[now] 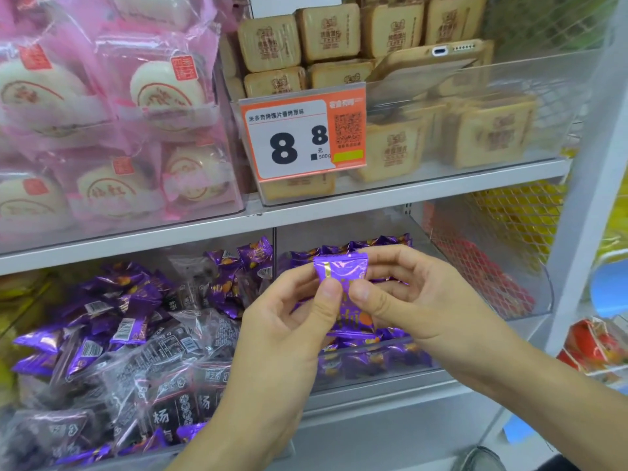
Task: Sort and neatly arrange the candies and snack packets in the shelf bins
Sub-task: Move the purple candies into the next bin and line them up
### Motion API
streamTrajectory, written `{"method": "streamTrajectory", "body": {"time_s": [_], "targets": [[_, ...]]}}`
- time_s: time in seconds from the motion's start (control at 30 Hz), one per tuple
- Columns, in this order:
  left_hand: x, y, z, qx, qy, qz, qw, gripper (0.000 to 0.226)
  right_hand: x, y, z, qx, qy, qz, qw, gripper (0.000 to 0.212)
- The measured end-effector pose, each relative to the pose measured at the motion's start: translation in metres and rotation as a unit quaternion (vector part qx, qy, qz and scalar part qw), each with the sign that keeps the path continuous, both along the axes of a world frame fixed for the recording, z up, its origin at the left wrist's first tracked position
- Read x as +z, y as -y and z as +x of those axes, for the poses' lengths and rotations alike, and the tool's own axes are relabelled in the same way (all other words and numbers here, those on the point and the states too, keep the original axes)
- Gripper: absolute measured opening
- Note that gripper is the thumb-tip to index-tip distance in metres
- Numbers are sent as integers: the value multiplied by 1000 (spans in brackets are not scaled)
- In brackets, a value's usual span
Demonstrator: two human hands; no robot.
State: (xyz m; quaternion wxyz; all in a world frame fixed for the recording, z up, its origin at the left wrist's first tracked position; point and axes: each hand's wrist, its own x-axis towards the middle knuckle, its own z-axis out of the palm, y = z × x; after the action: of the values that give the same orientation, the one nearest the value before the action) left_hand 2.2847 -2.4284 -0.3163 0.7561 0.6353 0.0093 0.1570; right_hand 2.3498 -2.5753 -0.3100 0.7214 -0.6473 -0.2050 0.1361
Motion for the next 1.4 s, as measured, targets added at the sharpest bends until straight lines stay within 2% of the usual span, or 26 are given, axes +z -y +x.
{"method": "streamTrajectory", "body": {"time_s": [0.17, 0.27, 0.37, 0.43, 0.5, 0.63, 0.77, 0.83, 0.9, 0.97, 1.0, 1.07, 1.1, 1.2, 1.33, 1.4], "targets": [[-6, 9, 6, 17, 22, 45, 999, 24, 1, 16, 7, 60, 70, -50, 994, 47], [-7, 18, 7, -10, 22, 22, 999, 27, 0, 29, 18, 66, 76, -63, 993, 47], [-6, 30, 9, -35, 15, -7, 999, 28, -2, 40, 28, 79, 65, -47, 994, 53], [-7, 34, 12, -23, 11, -17, 1000, 25, -7, 44, 32, 101, 30, -14, 994, 61], [-10, 39, 17, -13, 9, -11, 1000, 20, -10, 48, 34, 119, 3, 8, 993, 60], [-19, 46, 26, 5, 10, 95, 995, 18, -9, 60, 41, 108, 8, -19, 994, 49], [-26, 45, 38, 16, 1, 187, 982, 18, -3, 67, 53, 86, 93, -100, 987, 45], [-34, 40, 47, 34, -22, 281, 959, 30, 2, 71, 71, 47, 149, -148, 977, 43], [-42, 33, 51, 21, -65, 405, 912, 41, 6, 74, 98, 0, 233, -242, 942, 41], [-49, 30, 52, -22, -88, 475, 875, 33, 7, 74, 132, -30, 317, -377, 870, 38], [-52, 29, 52, -34, -90, 484, 870, 27, 6, 73, 149, -30, 339, -435, 833, 37], [-56, 28, 55, -37, -86, 466, 880, 16, 1, 67, 183, -20, 352, -527, 773, 36], [-58, 28, 56, -35, -84, 449, 889, 13, -3, 64, 200, -16, 349, -555, 755, 36], [-58, 25, 60, -37, -86, 423, 901, 12, -21, 54, 239, -6, 339, -618, 709, 36], [-56, 18, 65, -68, -103, 417, 901, 12, -38, 44, 259, -30, 336, -650, 681, 32], [-56, 16, 67, -79, -110, 405, 904, 12, -42, 42, 263, -37, 333, -683, 649, 31]]}}
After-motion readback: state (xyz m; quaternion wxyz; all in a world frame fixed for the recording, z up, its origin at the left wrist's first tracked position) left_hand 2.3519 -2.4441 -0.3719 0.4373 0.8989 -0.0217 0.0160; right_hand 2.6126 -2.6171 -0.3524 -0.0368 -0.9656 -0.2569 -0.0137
